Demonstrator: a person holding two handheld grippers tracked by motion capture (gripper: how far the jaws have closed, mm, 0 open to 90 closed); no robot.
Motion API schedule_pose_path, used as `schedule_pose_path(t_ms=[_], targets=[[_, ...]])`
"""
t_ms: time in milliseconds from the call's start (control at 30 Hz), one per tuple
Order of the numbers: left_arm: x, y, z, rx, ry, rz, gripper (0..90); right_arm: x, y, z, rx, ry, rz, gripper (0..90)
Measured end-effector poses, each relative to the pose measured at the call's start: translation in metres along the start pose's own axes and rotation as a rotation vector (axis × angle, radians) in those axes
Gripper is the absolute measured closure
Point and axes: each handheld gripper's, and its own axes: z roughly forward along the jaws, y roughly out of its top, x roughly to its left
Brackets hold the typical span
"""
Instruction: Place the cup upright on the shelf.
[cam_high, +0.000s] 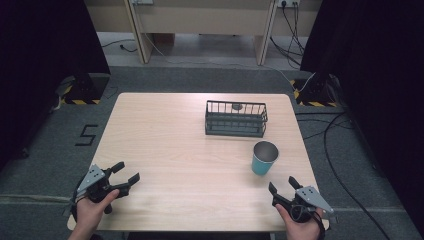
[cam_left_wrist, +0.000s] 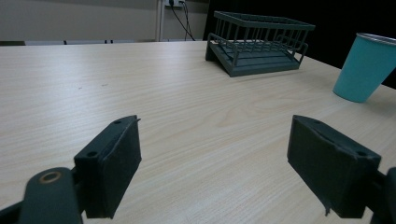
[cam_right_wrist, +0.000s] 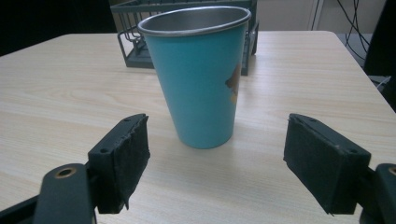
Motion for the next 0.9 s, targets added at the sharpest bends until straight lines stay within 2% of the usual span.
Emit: schedule_pose_path(t_ms=[267,667,800,900], targets=[[-0.001,0.0,0.001,0.0,-0.004,0.003,16.7,0.0,-0.002,-0.003,-0.007,0.005,0.005,19.2],[-0.002,0.0,0.0,0.001,-0.002,0.006,16.7,0.004,0.006,0.016,-0.002,0.038,-0.013,15.8],[-0.002,0.0,0.0,0.001,-0.005,0.006,16.7,0.004,0.011,0.021,-0.008,0.03,-0.033,15.6],[-0.002,0.0,0.0,0.001,-0.006,0.006,16.7,0.003,0.014,0.026,-0.007,0.028,-0.031,15.6]])
